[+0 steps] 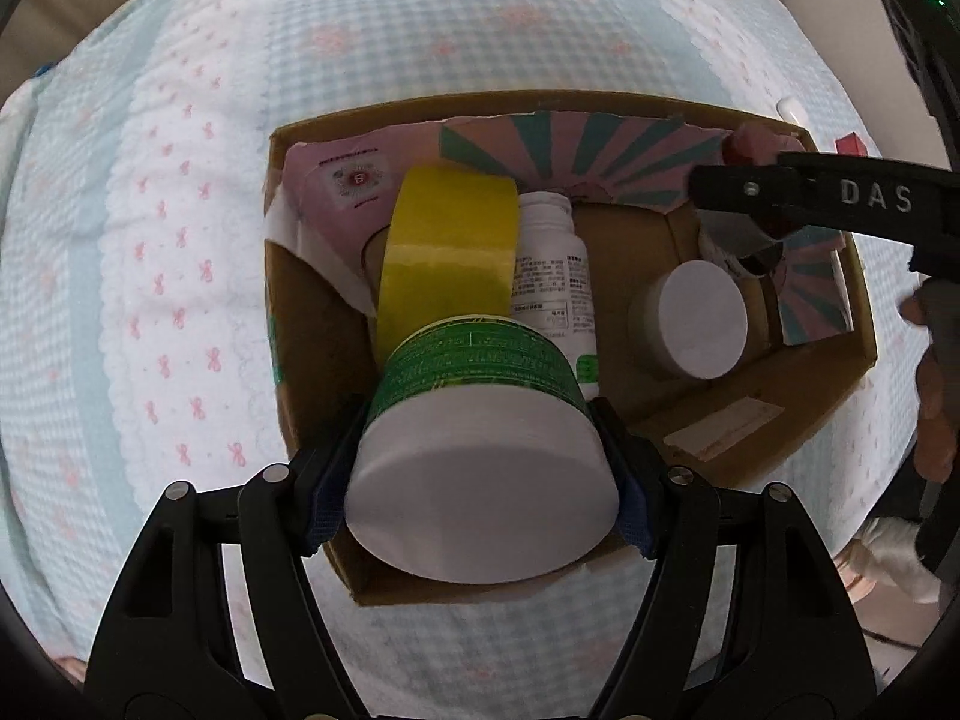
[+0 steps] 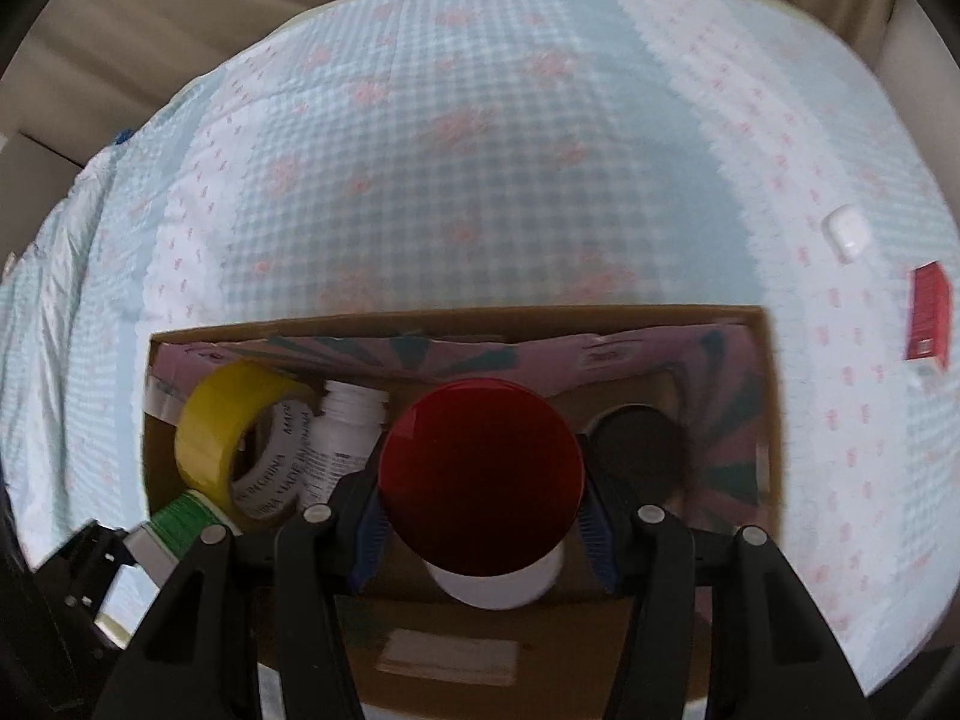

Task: Organize rigid objects
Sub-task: 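Carry the jar and red lid into the box and release both, then lift both tools away from the box toward the earbud case and red box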

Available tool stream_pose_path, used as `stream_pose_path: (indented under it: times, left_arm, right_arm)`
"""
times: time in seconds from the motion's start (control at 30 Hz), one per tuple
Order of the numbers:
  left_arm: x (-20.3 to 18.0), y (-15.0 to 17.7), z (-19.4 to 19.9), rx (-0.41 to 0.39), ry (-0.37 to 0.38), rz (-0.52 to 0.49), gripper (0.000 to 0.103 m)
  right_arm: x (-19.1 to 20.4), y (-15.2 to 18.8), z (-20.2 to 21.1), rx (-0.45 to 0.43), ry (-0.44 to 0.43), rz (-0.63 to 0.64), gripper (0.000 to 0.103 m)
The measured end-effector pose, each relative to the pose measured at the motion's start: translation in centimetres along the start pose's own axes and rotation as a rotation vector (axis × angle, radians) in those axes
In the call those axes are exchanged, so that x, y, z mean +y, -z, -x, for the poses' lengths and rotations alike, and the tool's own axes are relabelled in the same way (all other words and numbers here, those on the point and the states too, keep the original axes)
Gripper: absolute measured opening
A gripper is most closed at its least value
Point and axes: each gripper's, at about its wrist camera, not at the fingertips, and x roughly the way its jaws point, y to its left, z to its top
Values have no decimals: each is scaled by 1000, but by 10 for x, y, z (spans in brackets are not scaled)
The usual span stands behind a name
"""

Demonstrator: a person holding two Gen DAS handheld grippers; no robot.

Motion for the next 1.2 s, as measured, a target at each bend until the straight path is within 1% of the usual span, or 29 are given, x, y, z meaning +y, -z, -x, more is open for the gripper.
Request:
stream_pose_path:
  times: [0.03,0.07,0.1,0.13,0.17,0.2,0.23,0.3,0.37,0.5,0.67,0.8,0.87,0.97,1.03,1.1,1.2]
  left_arm:
    - [0,-1,2,-1,12,3,101]
    - [0,-2,4,-8,47,5,103]
    - [0,-2,7,-12,47,13,103]
    - [-1,-2,7,-12,24,21,103]
    - [-2,-2,6,0,23,19,103]
    - [-2,0,4,8,24,18,103]
    - [-3,1,4,13,21,20,103]
    - [-4,5,4,20,34,21,103]
    - [-6,7,7,23,25,18,103]
    - [-9,11,18,7,30,16,103]
    - [-7,13,41,-28,25,30,103]
    - [-3,18,66,-63,22,60,103]
    - [-2,22,78,-74,19,61,103]
    - [-3,29,99,-105,14,54,103]
    - [-5,33,114,-118,14,55,103]
    - [-8,33,124,-123,27,69,103]
    - [-15,31,141,-151,57,82,103]
  right_arm:
    - [0,-2,-3,6,-19,-9,51]
    - [1,-2,-4,11,-30,-14,52]
    - [2,-3,-5,12,-52,-25,60]
    - [2,-4,-3,-7,-61,-30,81]
    - [2,-4,-1,-25,-62,-30,93]
    - [2,-4,4,-60,-60,-26,103]
    - [1,-4,6,-74,-62,-26,103]
    - [-4,-4,5,-53,-64,-33,103]
    - [-9,-3,7,-47,-69,-43,103]
    - [-10,0,24,-96,-63,-36,103]
    - [-6,3,43,-122,-52,-34,103]
    - [-2,13,68,-153,-52,-45,103]
    - [1,18,80,-163,-52,-44,103]
    - [6,27,104,-166,-76,-39,103]
    - [8,35,124,-182,-66,-22,103]
    - [9,43,142,-195,-61,-11,103]
    - [3,55,167,-195,-40,-22,103]
